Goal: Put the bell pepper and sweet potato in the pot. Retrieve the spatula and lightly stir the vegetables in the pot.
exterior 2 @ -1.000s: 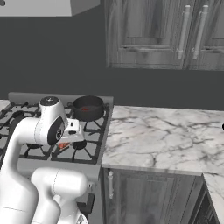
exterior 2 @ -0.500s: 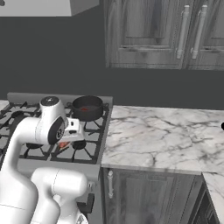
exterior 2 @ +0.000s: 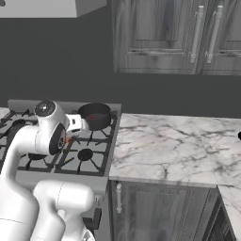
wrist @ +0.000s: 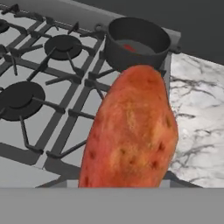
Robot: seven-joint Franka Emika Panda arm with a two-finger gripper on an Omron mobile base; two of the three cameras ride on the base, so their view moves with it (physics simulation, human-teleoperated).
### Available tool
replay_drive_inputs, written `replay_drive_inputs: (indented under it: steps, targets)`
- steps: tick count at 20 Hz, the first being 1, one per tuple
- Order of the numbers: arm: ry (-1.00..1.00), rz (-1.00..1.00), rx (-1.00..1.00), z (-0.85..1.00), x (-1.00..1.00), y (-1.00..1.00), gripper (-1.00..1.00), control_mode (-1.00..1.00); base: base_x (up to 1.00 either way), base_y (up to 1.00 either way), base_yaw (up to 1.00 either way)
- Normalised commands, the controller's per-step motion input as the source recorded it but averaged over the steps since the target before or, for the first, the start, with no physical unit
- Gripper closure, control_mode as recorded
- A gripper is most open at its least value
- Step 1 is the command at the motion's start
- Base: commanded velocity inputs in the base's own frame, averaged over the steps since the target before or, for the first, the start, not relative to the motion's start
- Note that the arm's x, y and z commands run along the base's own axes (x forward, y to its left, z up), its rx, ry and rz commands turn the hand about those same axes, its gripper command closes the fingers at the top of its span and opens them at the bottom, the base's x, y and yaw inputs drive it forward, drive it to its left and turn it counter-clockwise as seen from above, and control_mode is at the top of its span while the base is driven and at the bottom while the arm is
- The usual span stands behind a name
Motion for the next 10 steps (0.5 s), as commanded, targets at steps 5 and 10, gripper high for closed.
replay_drive_inputs:
  steps: [5, 10]
  targets:
    - [-0.06, 0.00, 0.00, 0.86, 1.00, 0.26, 1.00, -1.00, 0.00, 0.00, 0.00]
    - [0.09, -0.06, 0.00, 0.13, 1.00, 0.32, 1.00, -1.00, 0.00, 0.00, 0.00]
